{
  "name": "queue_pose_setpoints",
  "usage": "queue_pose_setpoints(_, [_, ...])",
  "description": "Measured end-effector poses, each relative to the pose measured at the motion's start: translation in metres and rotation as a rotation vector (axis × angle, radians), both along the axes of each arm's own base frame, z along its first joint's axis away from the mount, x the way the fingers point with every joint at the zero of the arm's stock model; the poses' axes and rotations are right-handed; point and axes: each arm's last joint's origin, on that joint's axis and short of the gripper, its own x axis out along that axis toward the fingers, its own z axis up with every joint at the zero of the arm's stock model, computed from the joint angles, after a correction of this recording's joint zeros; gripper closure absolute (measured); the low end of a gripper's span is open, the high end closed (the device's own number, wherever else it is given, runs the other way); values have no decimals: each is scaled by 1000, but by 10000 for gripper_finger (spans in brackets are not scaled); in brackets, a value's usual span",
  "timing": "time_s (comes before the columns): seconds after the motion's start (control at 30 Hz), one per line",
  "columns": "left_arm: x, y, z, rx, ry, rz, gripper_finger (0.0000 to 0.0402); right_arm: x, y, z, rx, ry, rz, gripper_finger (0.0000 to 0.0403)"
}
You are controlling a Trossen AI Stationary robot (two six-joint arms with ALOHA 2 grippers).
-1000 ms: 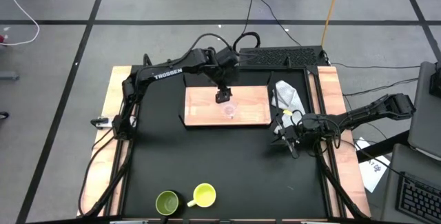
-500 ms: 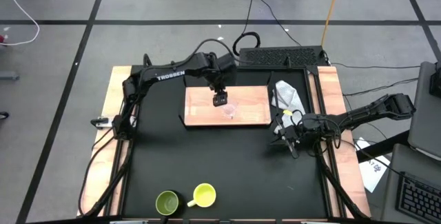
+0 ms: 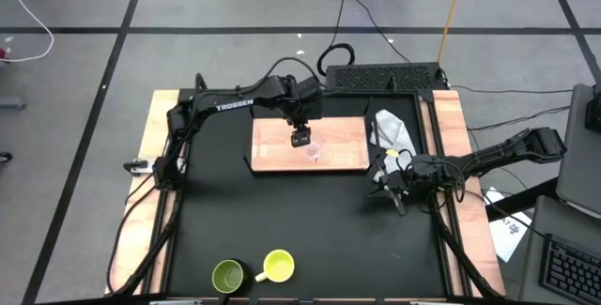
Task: Stack small to large cups/mugs on shelf
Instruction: Put the transparent mug on the shelf
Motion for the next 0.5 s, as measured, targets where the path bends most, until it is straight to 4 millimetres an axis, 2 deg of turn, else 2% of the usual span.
queue_pose_setpoints(0.5, [6, 2, 2, 23, -61, -4, 165, 0, 0, 0, -2, -1, 0, 403])
